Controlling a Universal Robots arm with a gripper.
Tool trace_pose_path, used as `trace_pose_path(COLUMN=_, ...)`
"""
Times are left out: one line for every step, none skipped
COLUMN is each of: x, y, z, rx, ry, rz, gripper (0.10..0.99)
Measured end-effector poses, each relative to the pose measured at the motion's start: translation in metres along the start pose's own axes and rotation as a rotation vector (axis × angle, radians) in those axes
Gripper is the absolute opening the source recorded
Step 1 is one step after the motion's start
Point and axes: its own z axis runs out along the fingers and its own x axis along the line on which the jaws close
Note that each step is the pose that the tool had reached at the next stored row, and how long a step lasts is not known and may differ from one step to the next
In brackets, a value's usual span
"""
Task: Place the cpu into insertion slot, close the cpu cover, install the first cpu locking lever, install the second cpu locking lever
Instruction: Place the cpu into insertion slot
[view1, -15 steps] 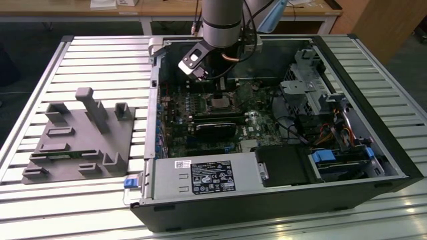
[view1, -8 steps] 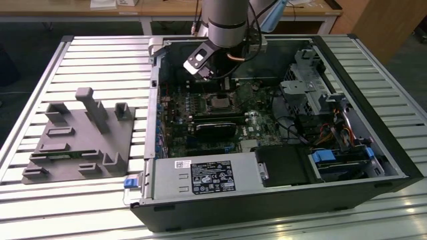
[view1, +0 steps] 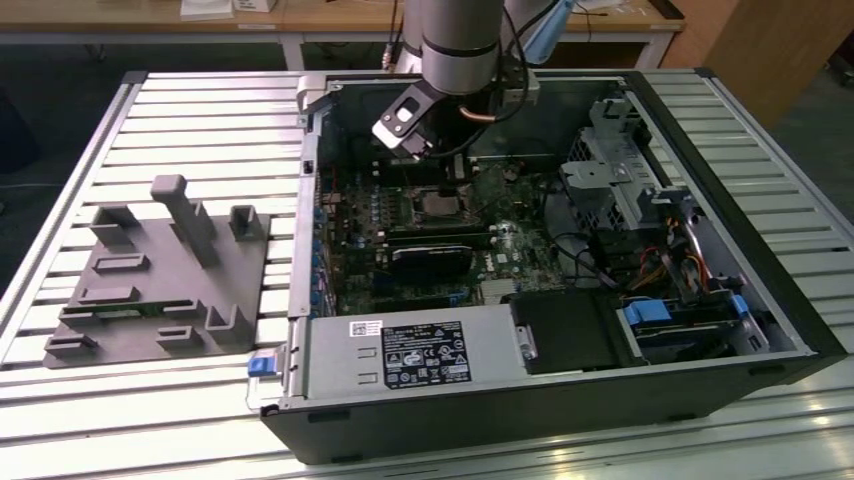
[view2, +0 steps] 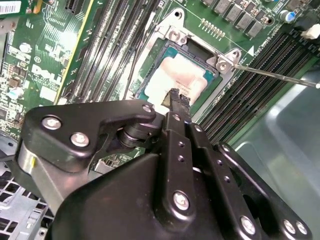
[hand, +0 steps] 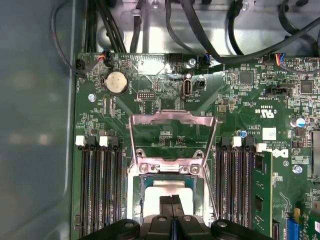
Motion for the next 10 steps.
trace_pose_path(x=0.0, y=0.0, z=-0.0011, rx=0.0, ry=0.0, rz=0.0, gripper=0.106)
trace_pose_path(x=0.0, y=0.0001, z=-0.0027, rx=0.0, ry=0.0002, rz=0.0, gripper=0.106)
trace_pose_path(x=0.0, y=0.0001, z=-0.0046, rx=0.0, ry=0.0002, rz=0.0, gripper=0.106)
trace_pose_path(x=0.0001, y=0.0002, z=-0.0067, rx=0.0, ry=0.0004, rz=0.0, gripper=0.106)
trace_pose_path(x=0.0001, y=0.0003, z=-0.0091, rx=0.0, ry=0.0002, rz=0.0, gripper=0.106)
trace_pose_path(x=0.0001, y=0.0004, z=-0.0111, rx=0.0, ry=0.0003, rz=0.0, gripper=0.106)
trace_pose_path(x=0.0002, y=0.0004, z=-0.0123, rx=0.0, ry=0.0003, rz=0.0, gripper=0.106)
trace_pose_path(x=0.0002, y=0.0004, z=-0.0123, rx=0.0, ry=0.0004, rz=0.0, gripper=0.106)
trace_pose_path(x=0.0002, y=0.0005, z=-0.0123, rx=0.0, ry=0.0006, rz=0.0, gripper=0.106)
trace_pose_path(x=0.0002, y=0.0005, z=-0.0136, rx=0.0, ry=0.0003, rz=0.0, gripper=0.106)
